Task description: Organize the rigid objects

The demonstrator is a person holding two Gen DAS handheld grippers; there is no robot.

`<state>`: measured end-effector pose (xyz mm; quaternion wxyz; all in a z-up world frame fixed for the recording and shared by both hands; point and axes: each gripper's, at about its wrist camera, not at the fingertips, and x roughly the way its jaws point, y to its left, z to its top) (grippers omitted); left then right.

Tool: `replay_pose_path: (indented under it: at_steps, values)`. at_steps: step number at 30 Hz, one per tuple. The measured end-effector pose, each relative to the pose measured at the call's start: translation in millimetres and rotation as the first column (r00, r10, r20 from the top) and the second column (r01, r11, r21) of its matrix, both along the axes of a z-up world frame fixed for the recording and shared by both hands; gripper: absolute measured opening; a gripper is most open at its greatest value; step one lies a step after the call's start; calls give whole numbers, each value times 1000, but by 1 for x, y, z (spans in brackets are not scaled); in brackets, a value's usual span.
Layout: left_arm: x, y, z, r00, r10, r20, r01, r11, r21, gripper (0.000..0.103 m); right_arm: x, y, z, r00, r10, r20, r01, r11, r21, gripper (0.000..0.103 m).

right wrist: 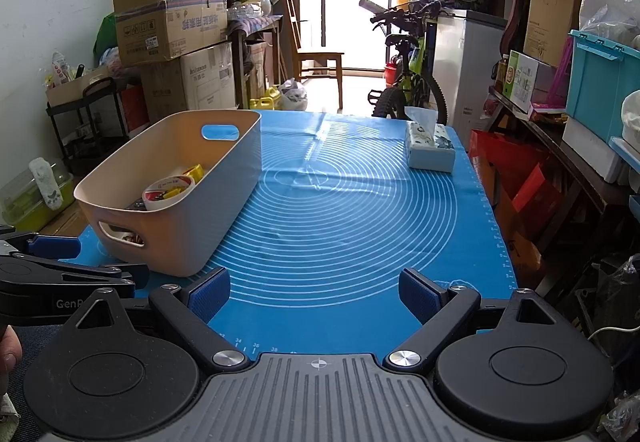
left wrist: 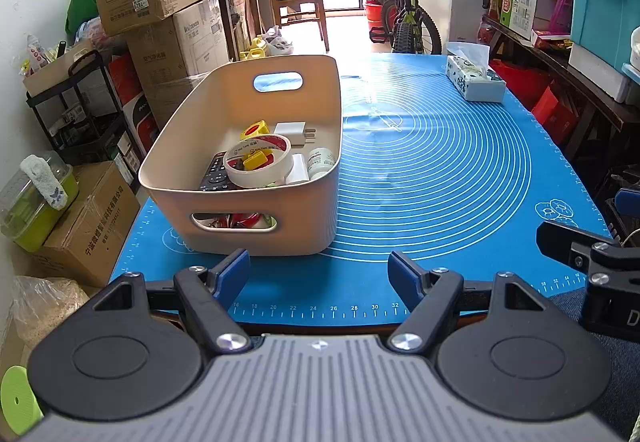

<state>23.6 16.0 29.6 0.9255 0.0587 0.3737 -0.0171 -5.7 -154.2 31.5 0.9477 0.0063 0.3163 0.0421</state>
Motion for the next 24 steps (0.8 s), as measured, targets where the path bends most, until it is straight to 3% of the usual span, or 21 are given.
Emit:
replay_pose_path:
  at_steps: [24]
  values:
    - [0,0,0,1000,-1,-1,1,1000,0,76,1,-3,-2,1000,0,-6,0,1000,3,92]
